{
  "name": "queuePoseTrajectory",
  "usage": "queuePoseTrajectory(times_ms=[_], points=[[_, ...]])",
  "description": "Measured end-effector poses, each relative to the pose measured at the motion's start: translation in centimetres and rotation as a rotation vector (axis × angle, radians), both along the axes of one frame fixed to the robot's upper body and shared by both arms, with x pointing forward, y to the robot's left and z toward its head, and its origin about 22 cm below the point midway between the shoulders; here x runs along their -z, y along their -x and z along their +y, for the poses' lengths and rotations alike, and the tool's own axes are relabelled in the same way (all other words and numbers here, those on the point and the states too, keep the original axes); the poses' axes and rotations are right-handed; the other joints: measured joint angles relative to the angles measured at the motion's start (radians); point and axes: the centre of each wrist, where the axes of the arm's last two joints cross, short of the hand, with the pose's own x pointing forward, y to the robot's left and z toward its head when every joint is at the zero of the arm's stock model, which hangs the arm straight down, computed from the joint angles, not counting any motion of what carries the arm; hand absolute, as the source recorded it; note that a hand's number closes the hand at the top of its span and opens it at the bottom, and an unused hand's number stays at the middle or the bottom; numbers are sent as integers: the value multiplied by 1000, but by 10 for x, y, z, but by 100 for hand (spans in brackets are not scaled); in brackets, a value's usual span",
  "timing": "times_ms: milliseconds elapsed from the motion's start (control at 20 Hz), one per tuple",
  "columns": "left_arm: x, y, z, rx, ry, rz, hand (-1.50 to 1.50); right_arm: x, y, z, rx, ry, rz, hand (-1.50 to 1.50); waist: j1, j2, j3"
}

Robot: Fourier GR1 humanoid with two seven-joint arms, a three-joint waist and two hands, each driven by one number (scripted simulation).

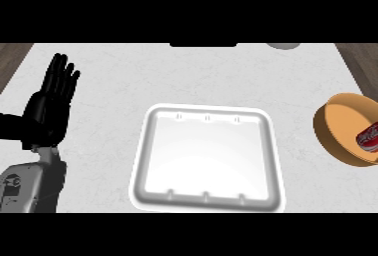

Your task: Pick the can from the tray and place it in the pot

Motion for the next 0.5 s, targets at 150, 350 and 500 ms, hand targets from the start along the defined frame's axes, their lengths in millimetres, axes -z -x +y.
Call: queuePoseTrajectory(times_ms=[150,350,500], points=[[3,-1,1,-5,3,3,0,-12,10,-22,32,-70,-50,-150,2,2,0],[5,-1,-5,6,5,0,0,-11,32,-48,69,-136,-101,-150,5,3,1],[4,-1,-3,15,8,-4,0,-9,45,-65,91,-173,-134,-150,10,5,1]])
